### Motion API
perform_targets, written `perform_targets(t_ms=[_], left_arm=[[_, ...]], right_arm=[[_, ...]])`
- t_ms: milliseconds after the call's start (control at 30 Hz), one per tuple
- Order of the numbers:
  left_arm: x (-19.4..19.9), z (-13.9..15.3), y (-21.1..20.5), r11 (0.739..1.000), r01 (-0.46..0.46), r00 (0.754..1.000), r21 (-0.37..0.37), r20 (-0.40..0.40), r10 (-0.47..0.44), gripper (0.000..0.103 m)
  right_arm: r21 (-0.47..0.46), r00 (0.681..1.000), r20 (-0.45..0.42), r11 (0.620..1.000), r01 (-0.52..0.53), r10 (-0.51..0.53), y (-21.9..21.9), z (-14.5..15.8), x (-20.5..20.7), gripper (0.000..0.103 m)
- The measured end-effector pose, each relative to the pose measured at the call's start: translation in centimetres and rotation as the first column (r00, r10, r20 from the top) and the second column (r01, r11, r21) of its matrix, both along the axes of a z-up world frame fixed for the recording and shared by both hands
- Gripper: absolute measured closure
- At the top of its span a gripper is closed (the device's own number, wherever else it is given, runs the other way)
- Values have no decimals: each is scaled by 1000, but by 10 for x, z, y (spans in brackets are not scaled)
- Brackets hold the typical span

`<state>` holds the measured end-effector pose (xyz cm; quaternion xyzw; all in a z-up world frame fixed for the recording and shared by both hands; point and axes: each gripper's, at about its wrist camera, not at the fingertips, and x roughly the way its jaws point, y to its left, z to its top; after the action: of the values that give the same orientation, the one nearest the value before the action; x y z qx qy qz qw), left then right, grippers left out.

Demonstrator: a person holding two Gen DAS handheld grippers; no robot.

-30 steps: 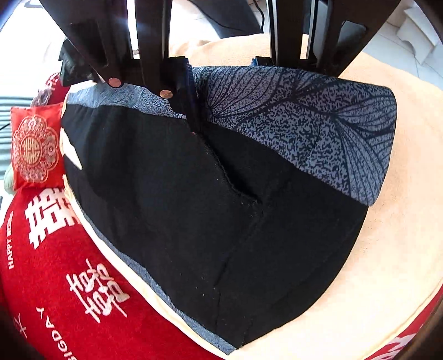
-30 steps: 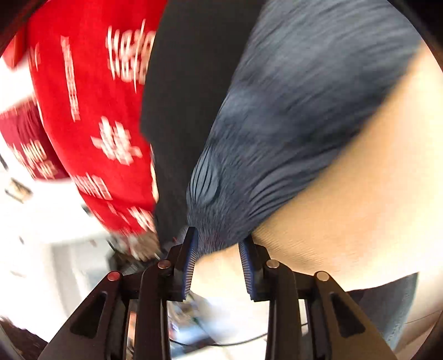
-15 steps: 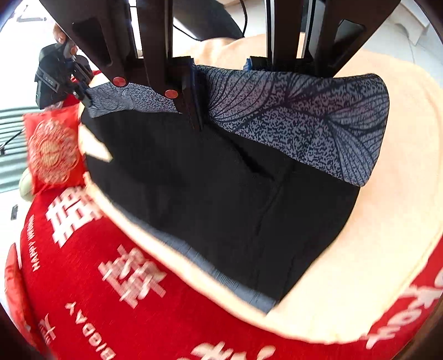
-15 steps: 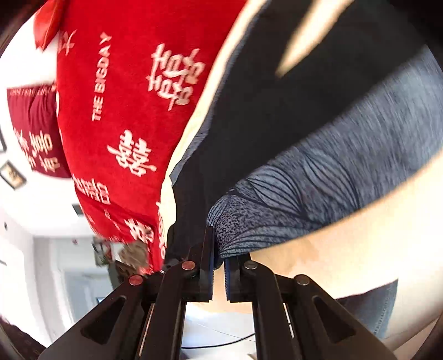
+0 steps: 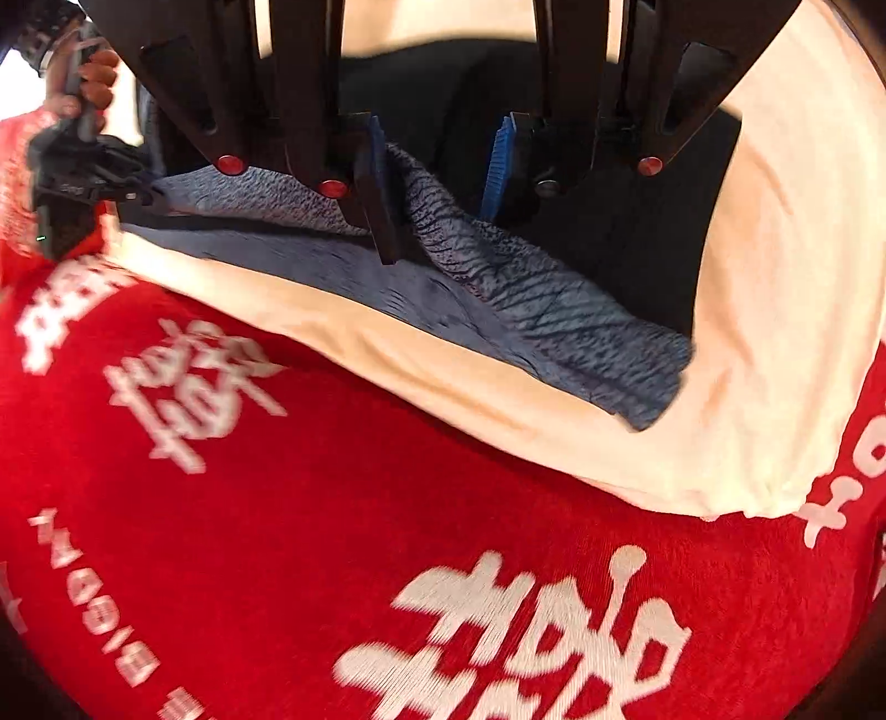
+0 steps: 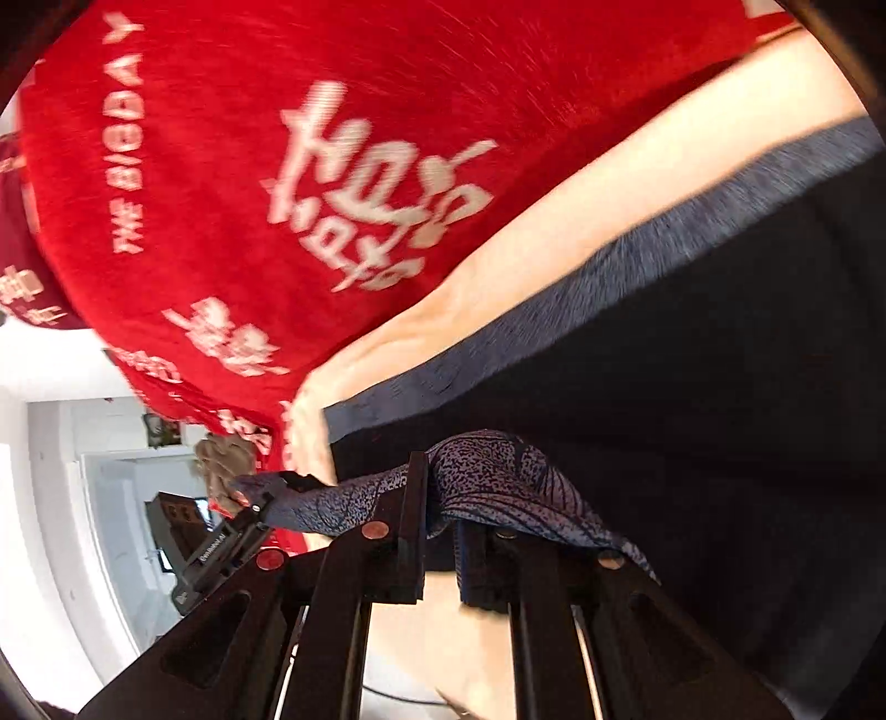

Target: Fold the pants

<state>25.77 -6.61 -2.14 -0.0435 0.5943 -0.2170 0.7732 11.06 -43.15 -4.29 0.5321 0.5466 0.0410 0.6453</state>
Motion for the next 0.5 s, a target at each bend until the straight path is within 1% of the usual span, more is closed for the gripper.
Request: perform_targets(t_ms=[100, 133, 200, 233, 267, 300, 333, 367, 400, 433, 467, 500], left_arm=[[18, -35, -15, 994, -22, 1000, 104, -4, 22, 72], [21, -41, -17, 992, -28, 1000, 121, 0, 28, 72], [25, -40, -17, 990, -50, 999, 128, 9, 50, 72], [24, -34, -14, 990, -62, 998, 128, 5, 62, 72], [23, -27, -11, 989, -76, 997, 129, 9, 75, 72], [20, -17, -6, 987, -90, 996, 133, 24, 88, 72], [18, -7, -2, 984, -101, 995, 144, 40, 96, 72], [14, 5, 2, 981, -106, 993, 163, 65, 97, 72], [9, 12, 4, 978, -103, 993, 183, 82, 89, 71], [4, 16, 3, 974, -85, 994, 210, 88, 68, 51], [-1, 16, 0, 971, -64, 996, 231, 82, 46, 35], [-7, 13, -5, 968, -38, 997, 248, 78, 19, 24]], right_arm=[[-40, 996, -73, 998, -56, 53, -2, -40, 27, 91], [-45, 995, -77, 997, -61, 58, -2, -46, 31, 91], [-62, 995, -67, 995, -82, 77, -1, -43, 35, 89], [-74, 993, -59, 992, -102, 98, 1, -38, 35, 84], [-105, 992, -46, 987, -126, 121, 3, -28, 33, 69], [-140, 988, -31, 978, -153, 151, 7, -16, 32, 57], [-167, 984, -21, 970, -179, 178, 11, -5, 32, 34], [-209, 978, -17, 956, -208, 209, 16, 8, 31, 23], [-256, 972, -15, 938, -232, 236, 23, 21, 30, 23], [-293, 958, -8, 915, -277, 287, 34, 33, 30, 23], [-305, 945, -5, 899, -313, 328, 45, 39, 31, 25], [-312, 930, -3, 883, -349, 367, 55, 41, 33, 30]])
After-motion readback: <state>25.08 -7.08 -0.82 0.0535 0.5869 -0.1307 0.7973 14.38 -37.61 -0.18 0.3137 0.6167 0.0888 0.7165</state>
